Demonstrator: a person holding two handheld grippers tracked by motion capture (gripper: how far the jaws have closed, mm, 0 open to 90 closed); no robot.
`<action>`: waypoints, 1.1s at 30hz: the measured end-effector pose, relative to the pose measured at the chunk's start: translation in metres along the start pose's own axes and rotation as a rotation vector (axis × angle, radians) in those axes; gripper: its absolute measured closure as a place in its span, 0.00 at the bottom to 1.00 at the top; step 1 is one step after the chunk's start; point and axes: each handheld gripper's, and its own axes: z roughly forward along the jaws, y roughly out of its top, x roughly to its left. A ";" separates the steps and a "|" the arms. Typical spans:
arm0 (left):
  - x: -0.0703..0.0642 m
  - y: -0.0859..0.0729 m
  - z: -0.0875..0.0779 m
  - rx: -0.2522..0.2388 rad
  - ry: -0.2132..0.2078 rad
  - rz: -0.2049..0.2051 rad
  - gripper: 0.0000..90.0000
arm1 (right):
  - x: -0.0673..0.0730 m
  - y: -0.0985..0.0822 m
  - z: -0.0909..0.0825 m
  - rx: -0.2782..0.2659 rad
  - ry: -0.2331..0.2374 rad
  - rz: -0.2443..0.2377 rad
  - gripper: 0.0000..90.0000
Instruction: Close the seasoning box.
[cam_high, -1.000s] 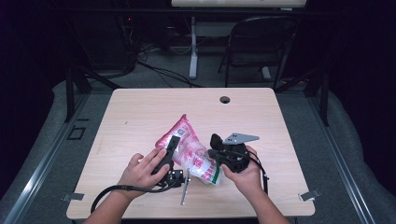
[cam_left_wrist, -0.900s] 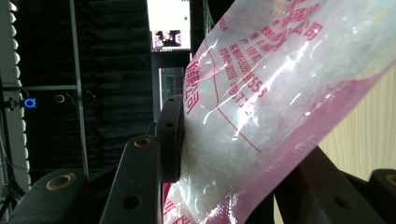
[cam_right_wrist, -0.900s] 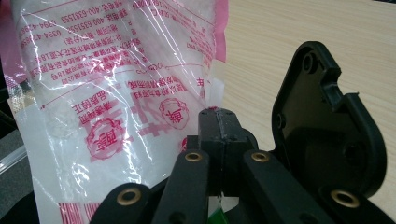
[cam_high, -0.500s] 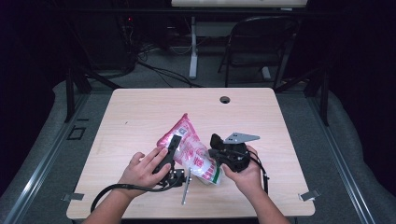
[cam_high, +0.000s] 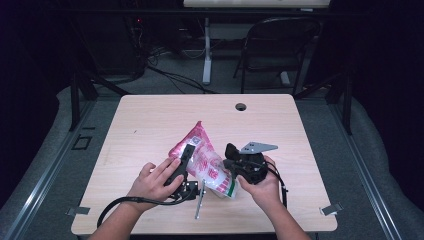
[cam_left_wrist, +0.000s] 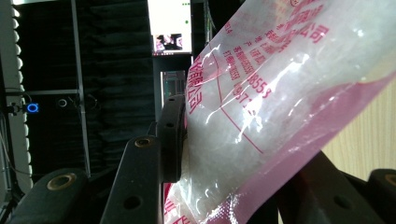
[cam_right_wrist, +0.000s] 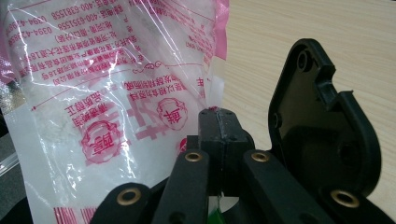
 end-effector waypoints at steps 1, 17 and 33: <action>0.000 0.000 0.000 0.000 0.000 0.001 0.71 | 0.000 0.000 0.000 -0.001 -0.001 0.000 1.00; 0.001 0.000 0.001 -0.006 0.001 -0.003 0.71 | 0.000 0.000 0.000 0.001 0.000 0.001 1.00; 0.004 0.001 0.001 -0.015 0.008 0.009 0.71 | 0.000 0.000 0.001 0.001 0.000 0.001 1.00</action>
